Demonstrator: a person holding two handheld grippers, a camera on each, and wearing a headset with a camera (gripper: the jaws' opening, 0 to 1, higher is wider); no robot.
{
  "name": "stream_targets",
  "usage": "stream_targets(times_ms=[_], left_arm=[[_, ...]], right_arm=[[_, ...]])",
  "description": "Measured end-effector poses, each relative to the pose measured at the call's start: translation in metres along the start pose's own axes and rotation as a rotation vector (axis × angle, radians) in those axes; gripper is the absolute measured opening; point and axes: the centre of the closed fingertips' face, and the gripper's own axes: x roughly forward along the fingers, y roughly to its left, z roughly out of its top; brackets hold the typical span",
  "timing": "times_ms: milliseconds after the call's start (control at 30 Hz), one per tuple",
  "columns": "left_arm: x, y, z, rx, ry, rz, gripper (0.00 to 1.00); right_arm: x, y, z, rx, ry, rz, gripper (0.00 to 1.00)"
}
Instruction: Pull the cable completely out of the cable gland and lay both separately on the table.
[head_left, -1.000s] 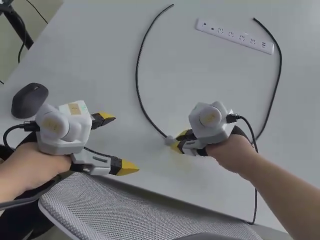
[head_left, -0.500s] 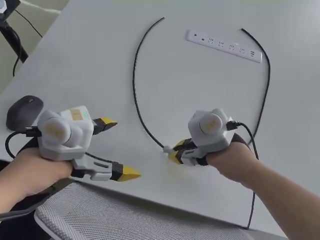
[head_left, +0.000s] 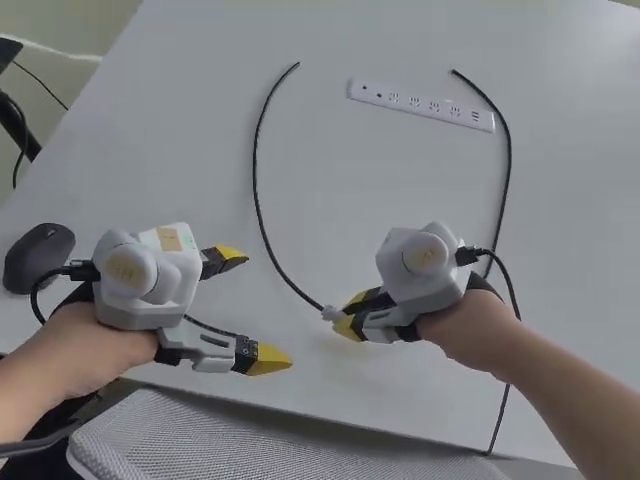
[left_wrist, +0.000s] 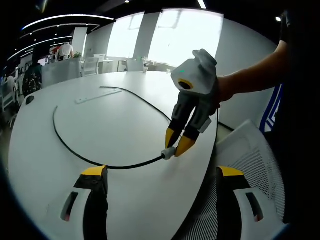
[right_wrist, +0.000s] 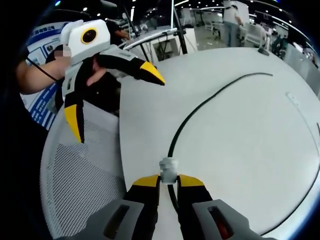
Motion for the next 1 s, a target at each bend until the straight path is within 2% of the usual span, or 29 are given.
stream_targets(times_ms=[333,567,833,1000], left_arm=[[0.011,-0.015,0.005,0.040,0.013,-0.050,0.89],[0.016,-0.023,0.007,0.055,0.017,-0.086,0.87],[0.025,-0.034,-0.002,0.078,0.044,-0.147,0.80],[0.029,-0.040,-0.001,0.095,0.045,-0.172,0.75]], right_arm=[[-0.015,0.017,0.000,-0.067,0.005,0.011,0.08],[-0.024,0.027,0.000,-0.087,-0.005,0.030,0.08],[-0.029,0.041,0.003,-0.169,-0.018,0.048,0.07],[-0.033,0.047,0.006,-0.205,-0.017,0.060,0.07]])
